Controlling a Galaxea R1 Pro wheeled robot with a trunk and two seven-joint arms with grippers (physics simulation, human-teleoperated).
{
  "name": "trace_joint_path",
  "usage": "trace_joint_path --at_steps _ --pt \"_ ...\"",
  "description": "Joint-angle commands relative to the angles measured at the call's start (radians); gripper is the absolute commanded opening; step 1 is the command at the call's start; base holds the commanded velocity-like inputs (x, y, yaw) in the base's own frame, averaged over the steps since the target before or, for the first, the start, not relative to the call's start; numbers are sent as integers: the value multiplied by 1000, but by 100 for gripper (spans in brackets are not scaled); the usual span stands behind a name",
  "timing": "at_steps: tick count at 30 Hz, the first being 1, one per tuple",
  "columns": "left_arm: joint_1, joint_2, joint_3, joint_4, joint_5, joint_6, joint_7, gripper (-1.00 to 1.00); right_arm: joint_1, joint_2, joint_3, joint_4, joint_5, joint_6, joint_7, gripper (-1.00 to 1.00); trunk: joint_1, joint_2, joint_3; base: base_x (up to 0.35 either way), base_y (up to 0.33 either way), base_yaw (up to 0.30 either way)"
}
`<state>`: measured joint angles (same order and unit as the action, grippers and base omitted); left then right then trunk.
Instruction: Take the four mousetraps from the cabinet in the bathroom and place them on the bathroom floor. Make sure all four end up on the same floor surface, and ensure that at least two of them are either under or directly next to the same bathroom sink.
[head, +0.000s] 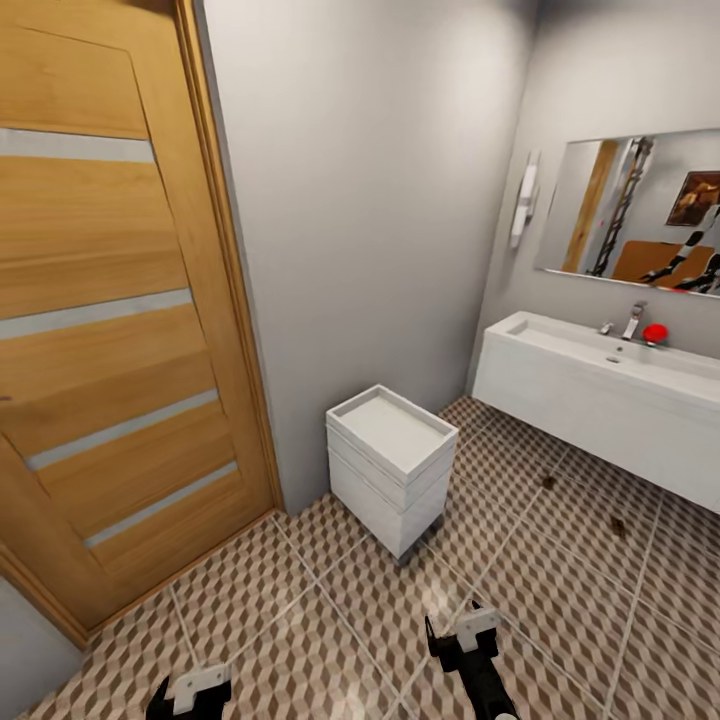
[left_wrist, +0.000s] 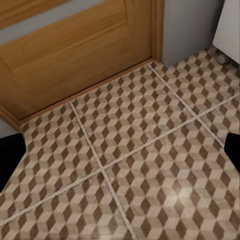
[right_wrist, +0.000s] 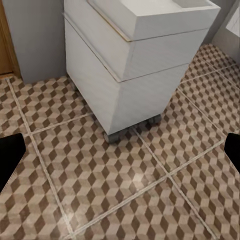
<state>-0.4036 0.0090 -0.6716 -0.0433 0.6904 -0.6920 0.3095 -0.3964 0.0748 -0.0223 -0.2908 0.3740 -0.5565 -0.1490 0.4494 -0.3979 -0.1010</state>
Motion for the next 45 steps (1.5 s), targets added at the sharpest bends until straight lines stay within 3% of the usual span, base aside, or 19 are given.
trace_joint_path --at_steps 1,30,45 --pt "0 0 -8 -1 0 0 10 100 -1 0 -2 1 11 -2 -7 100 1 -2 -3 0 0 247" --pt "-1 -4 -8 2 0 0 10 100 -1 0 -2 11 11 -2 -7 100 1 -2 -17 -1 4 248" --pt "-1 -7 -8 5 0 0 10 100 -1 0 -2 12 12 -2 -7 100 1 -2 -25 -192 191 248"
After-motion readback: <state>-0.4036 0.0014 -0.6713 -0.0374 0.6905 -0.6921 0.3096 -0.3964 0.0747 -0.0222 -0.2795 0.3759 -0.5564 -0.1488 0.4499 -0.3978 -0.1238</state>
